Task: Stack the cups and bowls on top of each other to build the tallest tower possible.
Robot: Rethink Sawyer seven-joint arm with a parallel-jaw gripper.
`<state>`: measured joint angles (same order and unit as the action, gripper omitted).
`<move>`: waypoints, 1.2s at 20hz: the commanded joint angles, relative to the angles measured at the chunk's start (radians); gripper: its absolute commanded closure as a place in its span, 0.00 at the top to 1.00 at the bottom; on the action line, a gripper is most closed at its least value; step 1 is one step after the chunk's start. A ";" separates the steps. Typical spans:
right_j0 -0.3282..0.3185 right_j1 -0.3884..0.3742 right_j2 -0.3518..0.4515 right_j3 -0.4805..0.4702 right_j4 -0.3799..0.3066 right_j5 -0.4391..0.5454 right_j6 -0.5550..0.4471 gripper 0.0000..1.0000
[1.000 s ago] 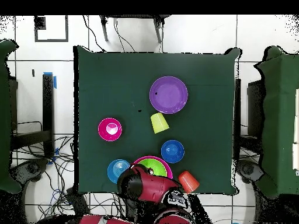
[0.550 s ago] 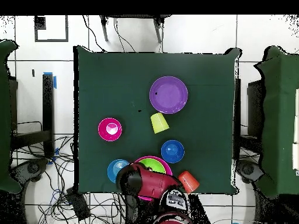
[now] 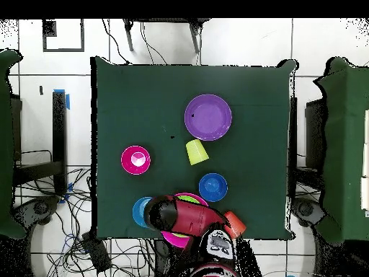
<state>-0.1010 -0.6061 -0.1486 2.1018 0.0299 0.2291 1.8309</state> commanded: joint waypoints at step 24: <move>0.097 0.240 0.045 -0.090 0.088 -0.262 0.220 1.00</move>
<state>-0.0332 -0.5329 -0.1568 2.0525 0.0853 0.0810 1.8324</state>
